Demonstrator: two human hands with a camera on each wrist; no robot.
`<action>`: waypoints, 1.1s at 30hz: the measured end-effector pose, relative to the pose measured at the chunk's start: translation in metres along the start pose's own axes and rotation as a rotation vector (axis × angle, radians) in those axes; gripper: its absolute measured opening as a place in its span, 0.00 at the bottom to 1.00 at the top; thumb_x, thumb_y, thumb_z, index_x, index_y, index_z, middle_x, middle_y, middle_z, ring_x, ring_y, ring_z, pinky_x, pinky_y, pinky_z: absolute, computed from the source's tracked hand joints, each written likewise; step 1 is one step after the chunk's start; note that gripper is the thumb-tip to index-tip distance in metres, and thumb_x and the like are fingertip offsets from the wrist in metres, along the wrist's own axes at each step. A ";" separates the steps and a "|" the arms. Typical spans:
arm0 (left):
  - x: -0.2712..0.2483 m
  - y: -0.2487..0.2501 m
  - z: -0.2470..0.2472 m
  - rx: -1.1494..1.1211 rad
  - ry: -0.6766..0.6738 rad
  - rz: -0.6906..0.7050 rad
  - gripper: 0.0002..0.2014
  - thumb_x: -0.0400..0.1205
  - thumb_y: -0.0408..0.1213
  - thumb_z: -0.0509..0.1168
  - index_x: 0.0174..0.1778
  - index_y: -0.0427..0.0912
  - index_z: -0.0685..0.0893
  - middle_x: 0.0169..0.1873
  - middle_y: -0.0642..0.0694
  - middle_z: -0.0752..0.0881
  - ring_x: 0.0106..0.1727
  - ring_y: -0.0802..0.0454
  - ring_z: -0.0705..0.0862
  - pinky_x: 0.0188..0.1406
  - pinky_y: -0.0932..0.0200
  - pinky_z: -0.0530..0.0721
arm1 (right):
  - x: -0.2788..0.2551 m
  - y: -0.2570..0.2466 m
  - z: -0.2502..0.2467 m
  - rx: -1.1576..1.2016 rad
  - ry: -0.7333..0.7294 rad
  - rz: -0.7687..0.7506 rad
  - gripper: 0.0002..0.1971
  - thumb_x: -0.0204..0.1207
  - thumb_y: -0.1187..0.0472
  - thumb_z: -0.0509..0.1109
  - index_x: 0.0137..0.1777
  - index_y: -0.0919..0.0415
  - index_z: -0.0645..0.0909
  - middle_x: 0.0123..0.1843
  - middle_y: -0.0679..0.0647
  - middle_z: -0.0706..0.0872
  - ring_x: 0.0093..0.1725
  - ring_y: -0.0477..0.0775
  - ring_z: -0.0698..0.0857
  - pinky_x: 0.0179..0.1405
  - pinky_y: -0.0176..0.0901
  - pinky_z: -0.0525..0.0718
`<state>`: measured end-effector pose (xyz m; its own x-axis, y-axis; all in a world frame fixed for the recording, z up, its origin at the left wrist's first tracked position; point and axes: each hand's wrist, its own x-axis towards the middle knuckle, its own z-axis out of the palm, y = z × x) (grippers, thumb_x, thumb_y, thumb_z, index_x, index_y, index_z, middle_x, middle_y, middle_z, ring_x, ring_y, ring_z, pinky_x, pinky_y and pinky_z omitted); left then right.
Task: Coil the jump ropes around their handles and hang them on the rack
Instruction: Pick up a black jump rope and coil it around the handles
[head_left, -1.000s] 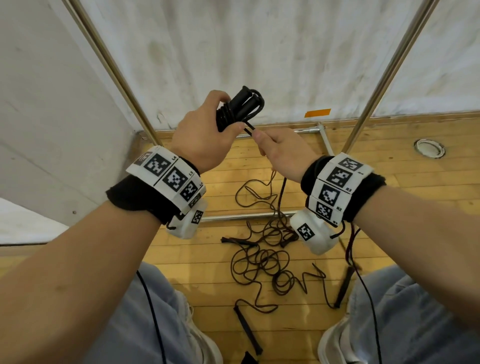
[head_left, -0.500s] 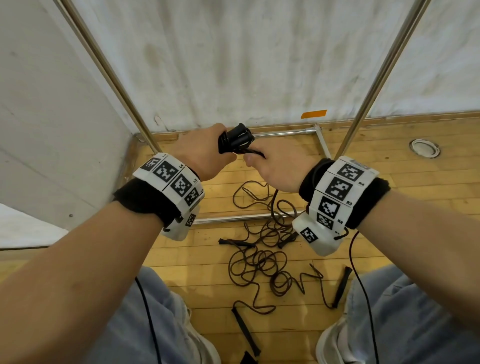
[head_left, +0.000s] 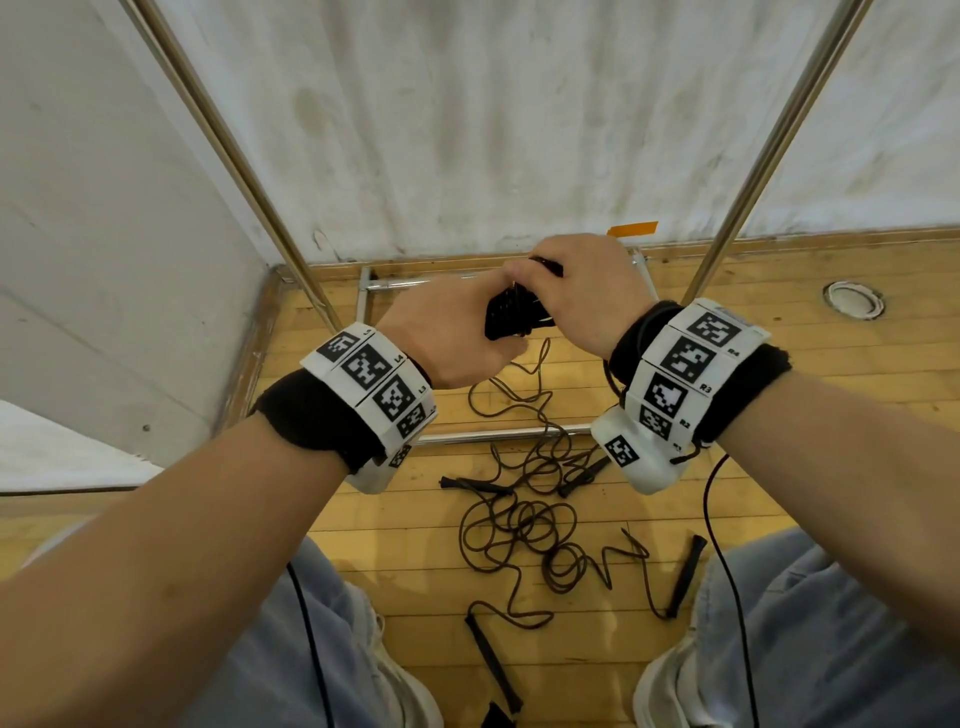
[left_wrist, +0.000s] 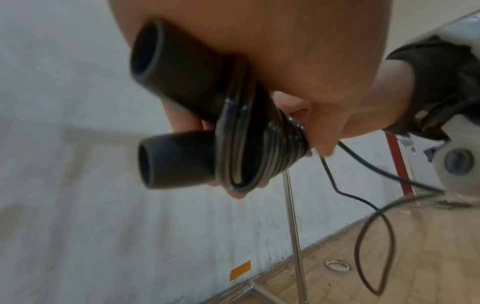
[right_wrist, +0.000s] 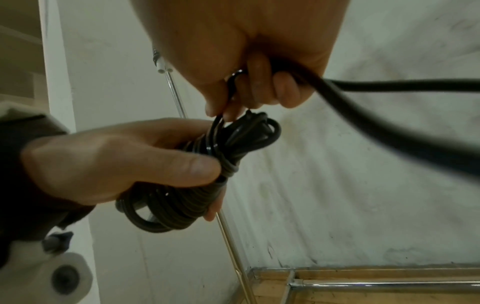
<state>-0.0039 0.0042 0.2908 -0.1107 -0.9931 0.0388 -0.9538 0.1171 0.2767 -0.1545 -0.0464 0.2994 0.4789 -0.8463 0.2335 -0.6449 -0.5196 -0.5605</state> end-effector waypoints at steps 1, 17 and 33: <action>0.000 0.001 0.000 -0.014 0.020 0.002 0.28 0.74 0.64 0.64 0.70 0.62 0.70 0.33 0.64 0.78 0.32 0.60 0.76 0.25 0.67 0.67 | 0.001 0.000 -0.001 -0.003 0.027 0.014 0.18 0.80 0.46 0.61 0.35 0.56 0.79 0.27 0.45 0.76 0.28 0.42 0.74 0.26 0.25 0.70; -0.003 0.006 -0.008 -0.052 0.069 0.150 0.15 0.78 0.52 0.64 0.56 0.49 0.80 0.31 0.59 0.79 0.34 0.51 0.79 0.31 0.59 0.72 | 0.016 0.010 -0.016 0.379 -0.042 0.215 0.27 0.69 0.44 0.75 0.36 0.74 0.82 0.20 0.49 0.67 0.18 0.43 0.65 0.18 0.28 0.66; -0.008 0.010 -0.031 -0.650 0.270 -0.101 0.20 0.76 0.54 0.64 0.56 0.44 0.72 0.38 0.39 0.87 0.34 0.39 0.86 0.34 0.35 0.86 | 0.001 -0.009 0.002 0.602 -0.082 0.124 0.12 0.83 0.62 0.59 0.40 0.53 0.79 0.24 0.40 0.73 0.20 0.40 0.69 0.23 0.32 0.64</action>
<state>-0.0036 0.0130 0.3233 0.1226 -0.9729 0.1960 -0.5869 0.0882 0.8049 -0.1471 -0.0428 0.3028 0.4813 -0.8720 0.0898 -0.2610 -0.2403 -0.9350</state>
